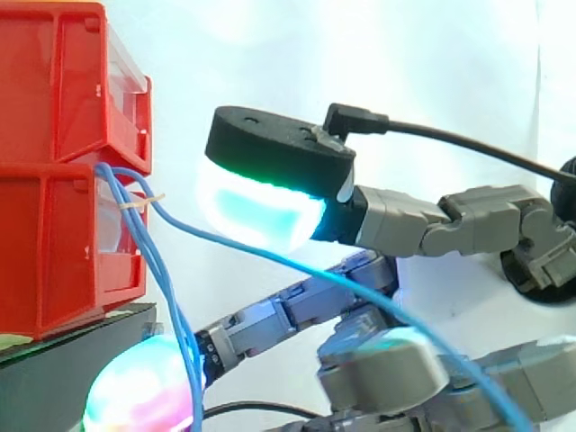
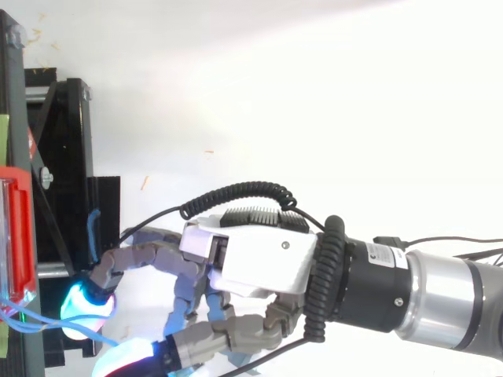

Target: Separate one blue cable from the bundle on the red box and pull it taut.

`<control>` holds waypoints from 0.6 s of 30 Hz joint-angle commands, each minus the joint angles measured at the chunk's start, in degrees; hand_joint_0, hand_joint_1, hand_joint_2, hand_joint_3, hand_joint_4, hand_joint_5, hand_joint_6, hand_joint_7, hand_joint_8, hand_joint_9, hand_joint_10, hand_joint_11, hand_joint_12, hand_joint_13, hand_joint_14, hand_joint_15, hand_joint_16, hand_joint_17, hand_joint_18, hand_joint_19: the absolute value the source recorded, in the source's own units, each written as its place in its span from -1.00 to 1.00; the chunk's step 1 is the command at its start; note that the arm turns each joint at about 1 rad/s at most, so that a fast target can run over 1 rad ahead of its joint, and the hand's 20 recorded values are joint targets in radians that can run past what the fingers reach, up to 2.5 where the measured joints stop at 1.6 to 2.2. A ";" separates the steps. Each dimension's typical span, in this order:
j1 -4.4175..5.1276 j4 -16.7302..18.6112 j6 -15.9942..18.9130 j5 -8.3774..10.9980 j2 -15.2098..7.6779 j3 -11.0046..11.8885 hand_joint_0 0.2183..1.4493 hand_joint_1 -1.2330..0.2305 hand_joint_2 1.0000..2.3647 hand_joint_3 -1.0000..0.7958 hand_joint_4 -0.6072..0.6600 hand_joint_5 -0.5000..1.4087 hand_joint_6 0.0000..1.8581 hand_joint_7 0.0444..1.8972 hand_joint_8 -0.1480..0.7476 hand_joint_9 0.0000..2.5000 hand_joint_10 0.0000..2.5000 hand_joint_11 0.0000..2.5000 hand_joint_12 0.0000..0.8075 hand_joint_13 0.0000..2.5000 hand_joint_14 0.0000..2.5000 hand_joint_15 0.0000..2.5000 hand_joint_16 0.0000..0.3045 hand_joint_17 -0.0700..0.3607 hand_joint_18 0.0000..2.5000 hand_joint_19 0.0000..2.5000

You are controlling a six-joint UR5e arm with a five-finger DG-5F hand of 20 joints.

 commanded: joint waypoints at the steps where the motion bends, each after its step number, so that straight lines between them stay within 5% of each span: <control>1: 0.00 -2.01 0.01 0.11 0.61 -0.03 -0.59 -0.01 -1.00 -0.44 0.36 -0.65 -0.46 -0.19 -0.09 0.29 -0.98 -0.16 -0.06 0.68 -0.98 -0.29 -0.77 -0.31 -0.94 -1.00; 13: 0.09 -3.16 0.01 0.20 2.72 -0.03 -0.57 -0.04 -1.00 -0.44 0.34 -0.64 -0.46 -0.16 -0.09 0.29 -0.98 -0.15 -0.10 0.64 -0.98 -0.28 -0.77 -0.30 -0.95 -1.00; 18: -0.61 -2.80 0.63 -0.15 2.72 0.14 -0.54 -0.09 -1.00 -0.44 0.32 -0.63 -0.46 -0.11 -0.12 0.30 -0.98 -0.14 -0.12 0.63 -0.98 -0.27 -0.77 -0.31 -0.95 -1.00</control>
